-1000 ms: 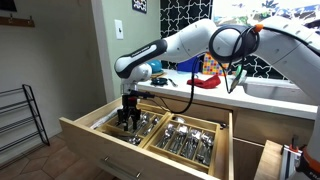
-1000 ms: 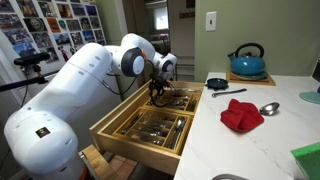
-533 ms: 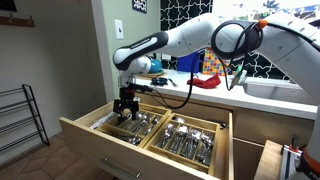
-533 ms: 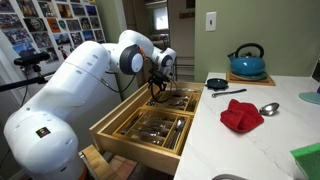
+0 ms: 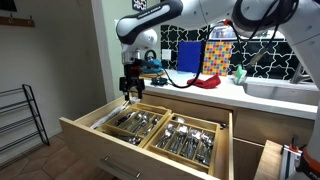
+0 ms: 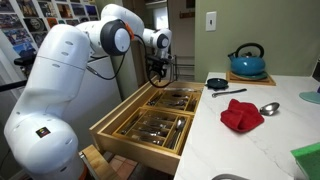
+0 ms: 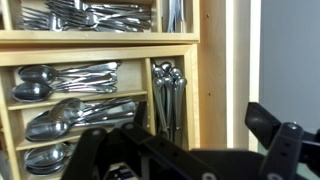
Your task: Put a knife in the drawer
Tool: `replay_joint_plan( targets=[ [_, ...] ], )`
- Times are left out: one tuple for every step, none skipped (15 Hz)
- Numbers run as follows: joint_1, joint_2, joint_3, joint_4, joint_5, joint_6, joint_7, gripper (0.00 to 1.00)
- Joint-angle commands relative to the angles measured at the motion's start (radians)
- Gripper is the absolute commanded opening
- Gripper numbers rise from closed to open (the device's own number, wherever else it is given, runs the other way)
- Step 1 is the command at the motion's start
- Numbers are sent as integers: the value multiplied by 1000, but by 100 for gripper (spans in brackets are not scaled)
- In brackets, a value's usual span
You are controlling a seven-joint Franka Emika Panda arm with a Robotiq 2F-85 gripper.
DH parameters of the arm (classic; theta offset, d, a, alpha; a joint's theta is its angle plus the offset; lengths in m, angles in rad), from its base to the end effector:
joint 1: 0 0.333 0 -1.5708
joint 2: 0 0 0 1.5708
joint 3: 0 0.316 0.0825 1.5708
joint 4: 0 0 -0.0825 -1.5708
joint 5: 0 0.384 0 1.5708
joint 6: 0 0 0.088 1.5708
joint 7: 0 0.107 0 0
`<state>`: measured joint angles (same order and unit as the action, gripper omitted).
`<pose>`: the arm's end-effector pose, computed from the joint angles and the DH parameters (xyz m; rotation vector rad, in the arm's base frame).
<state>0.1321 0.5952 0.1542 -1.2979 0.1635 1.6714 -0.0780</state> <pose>0.6719 0.1904 0.3876 -2.8604 -0.4517 0.3488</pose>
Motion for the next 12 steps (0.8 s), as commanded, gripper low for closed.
replay_joint_plan(
  targets=[
    [14, -194, -41, -221, -73, -6, 62, 100],
    [14, -235, -45, -266, -92, -5, 75, 100],
    [15, -277, -47, -312, -108, -5, 85, 100],
    [15, -313, -49, -356, -128, -2, 90, 100],
    [13, -351, -48, -402, -145, -1, 93, 100],
    [10, -386, -46, -444, -161, -8, 85, 100],
    [3, -282, -37, -304, -125, -20, 69, 100],
    [2, -315, -37, -345, -136, -20, 70, 100],
    [2, -340, -37, -375, -141, -19, 70, 100],
    [1, -355, -37, -394, -143, -19, 70, 100],
    [1, -363, -37, -404, -144, -19, 70, 100],
    [1, -366, -37, -408, -145, -19, 71, 100]
  ],
)
